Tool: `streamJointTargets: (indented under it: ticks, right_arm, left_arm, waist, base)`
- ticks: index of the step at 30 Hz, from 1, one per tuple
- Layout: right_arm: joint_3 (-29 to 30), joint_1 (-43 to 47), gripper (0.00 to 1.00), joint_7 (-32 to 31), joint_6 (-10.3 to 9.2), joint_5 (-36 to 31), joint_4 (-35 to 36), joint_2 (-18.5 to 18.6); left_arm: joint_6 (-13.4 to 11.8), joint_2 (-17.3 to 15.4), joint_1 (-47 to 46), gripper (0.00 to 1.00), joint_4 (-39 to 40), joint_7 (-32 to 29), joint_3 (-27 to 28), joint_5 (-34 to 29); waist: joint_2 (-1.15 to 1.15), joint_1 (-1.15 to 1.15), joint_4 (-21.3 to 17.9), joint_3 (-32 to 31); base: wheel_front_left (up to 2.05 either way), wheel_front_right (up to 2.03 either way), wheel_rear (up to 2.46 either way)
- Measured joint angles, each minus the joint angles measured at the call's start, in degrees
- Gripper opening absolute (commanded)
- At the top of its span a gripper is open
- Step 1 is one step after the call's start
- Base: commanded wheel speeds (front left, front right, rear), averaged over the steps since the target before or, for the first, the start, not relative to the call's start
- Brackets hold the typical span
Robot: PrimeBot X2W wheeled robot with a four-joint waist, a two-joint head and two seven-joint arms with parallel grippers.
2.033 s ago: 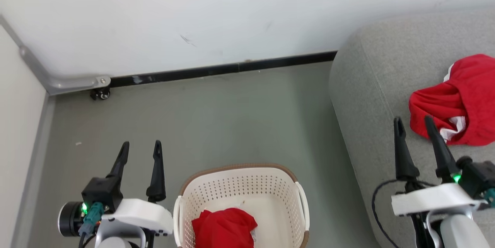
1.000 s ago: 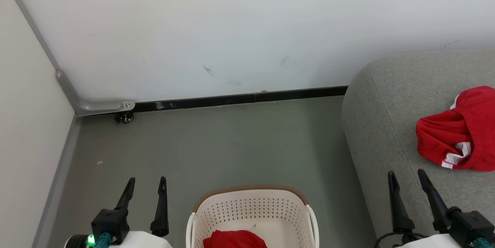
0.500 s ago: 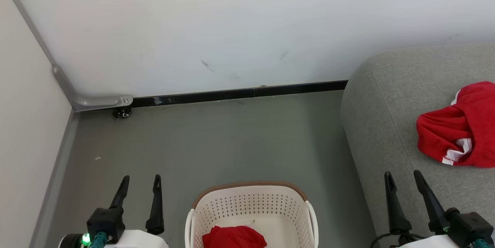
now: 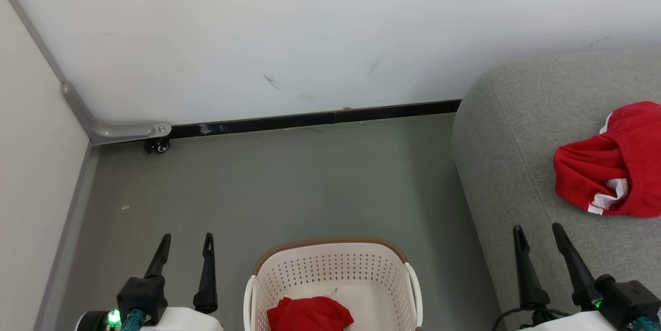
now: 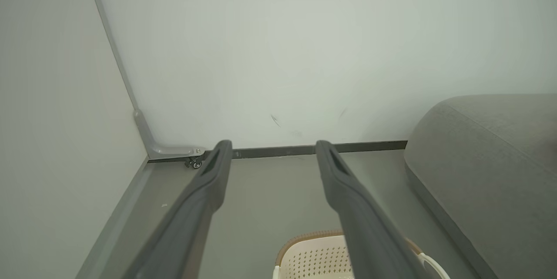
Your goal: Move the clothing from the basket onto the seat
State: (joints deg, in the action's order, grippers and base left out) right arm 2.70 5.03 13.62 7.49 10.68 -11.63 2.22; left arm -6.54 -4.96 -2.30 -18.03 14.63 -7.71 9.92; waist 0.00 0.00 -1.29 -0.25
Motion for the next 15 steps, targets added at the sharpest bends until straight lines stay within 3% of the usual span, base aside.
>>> streamJointTargets:
  ticks: [15]
  right_arm:
    - [1.19,2.10,1.00,0.00,0.00,0.07,1.46,-0.03]
  left_arm:
    - [1.63,-3.32,-1.71,1.00,-4.16,0.00,-2.90,-3.79]
  waist:
    - [0.00,0.00,-1.10,2.13]
  base:
    - [0.00,0.00,0.00]
